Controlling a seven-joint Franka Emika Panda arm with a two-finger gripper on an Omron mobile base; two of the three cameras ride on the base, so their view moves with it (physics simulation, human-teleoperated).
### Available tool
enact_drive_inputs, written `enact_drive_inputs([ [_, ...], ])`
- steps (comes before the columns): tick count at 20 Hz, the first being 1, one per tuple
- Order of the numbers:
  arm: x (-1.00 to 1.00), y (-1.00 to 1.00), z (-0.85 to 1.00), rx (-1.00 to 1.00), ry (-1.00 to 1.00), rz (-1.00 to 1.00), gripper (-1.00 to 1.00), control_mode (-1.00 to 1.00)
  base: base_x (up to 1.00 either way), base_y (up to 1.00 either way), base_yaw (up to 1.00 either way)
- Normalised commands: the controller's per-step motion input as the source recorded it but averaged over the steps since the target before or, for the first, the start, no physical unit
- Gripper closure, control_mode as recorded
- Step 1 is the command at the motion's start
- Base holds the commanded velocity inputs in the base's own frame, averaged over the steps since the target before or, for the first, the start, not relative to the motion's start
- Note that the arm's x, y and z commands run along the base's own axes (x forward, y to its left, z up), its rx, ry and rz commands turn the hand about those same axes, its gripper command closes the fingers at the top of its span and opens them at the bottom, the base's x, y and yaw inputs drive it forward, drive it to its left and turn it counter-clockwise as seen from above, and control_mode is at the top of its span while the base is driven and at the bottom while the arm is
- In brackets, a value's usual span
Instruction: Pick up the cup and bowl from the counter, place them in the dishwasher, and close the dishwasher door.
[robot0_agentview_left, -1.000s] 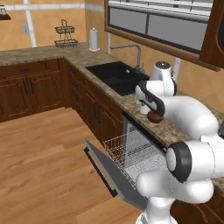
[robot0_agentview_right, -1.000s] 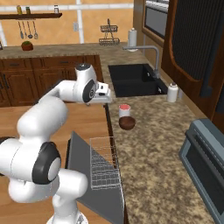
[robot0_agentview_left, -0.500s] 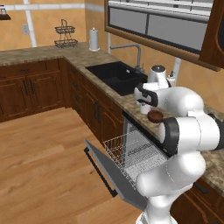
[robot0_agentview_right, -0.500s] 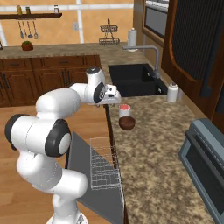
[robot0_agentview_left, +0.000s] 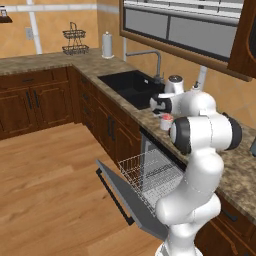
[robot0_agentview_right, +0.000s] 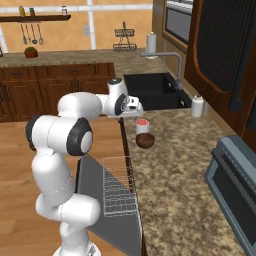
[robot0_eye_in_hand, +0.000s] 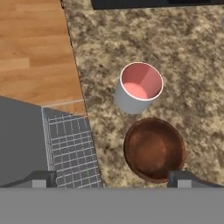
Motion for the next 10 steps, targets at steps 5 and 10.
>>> enact_drive_inputs([
  [5, 0.58, -0.13, -0.36, 0.0, 0.0, 0.0, -1.0, -1.0, 0.0, 0.0, 0.0],
  [10, 0.59, -0.18, -0.36, 0.0, -0.02, 0.0, -1.0, -1.0, 0.0, 0.0, 0.0],
])
